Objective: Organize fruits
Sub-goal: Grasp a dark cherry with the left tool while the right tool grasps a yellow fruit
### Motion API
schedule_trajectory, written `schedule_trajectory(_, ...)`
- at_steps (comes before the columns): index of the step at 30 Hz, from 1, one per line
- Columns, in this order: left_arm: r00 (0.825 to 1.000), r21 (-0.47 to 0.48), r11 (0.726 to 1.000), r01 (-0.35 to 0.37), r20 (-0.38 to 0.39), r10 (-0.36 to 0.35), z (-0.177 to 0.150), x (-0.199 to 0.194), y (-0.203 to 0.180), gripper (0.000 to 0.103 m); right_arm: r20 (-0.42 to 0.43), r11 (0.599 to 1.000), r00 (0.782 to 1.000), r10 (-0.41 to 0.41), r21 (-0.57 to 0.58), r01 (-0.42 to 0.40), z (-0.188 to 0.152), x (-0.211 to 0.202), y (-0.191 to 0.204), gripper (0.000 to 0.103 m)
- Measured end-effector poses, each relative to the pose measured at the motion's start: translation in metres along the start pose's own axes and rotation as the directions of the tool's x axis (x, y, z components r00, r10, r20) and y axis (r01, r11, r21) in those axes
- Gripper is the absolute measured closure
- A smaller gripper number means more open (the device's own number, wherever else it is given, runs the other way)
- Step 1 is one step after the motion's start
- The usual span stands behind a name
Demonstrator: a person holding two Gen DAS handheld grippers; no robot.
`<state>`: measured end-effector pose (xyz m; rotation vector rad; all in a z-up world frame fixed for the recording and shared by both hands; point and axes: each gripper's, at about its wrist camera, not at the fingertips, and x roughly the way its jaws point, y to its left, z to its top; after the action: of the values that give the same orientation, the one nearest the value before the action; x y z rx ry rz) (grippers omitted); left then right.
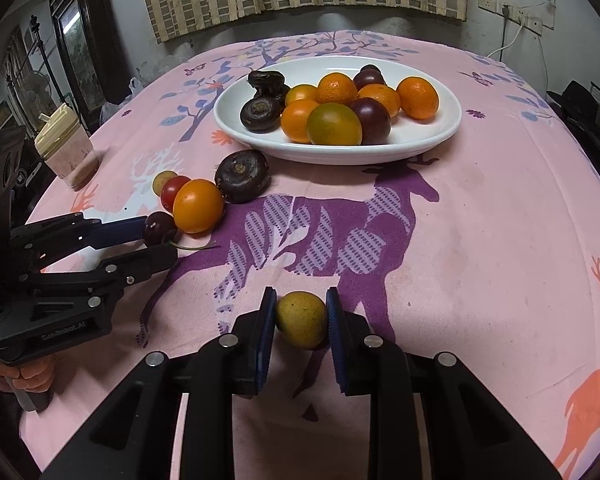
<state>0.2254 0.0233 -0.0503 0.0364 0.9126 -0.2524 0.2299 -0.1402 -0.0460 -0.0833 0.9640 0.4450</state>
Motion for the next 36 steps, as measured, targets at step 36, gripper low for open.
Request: schedule_trajectory(36,0.988,-0.034,0.996,0.082,0.136,-0.077,0.147,0.002,0.016,0.077,0.265,0.990,0.964,-0.004,0.138,-0.034,0.121,-0.007,-0.052,0.078)
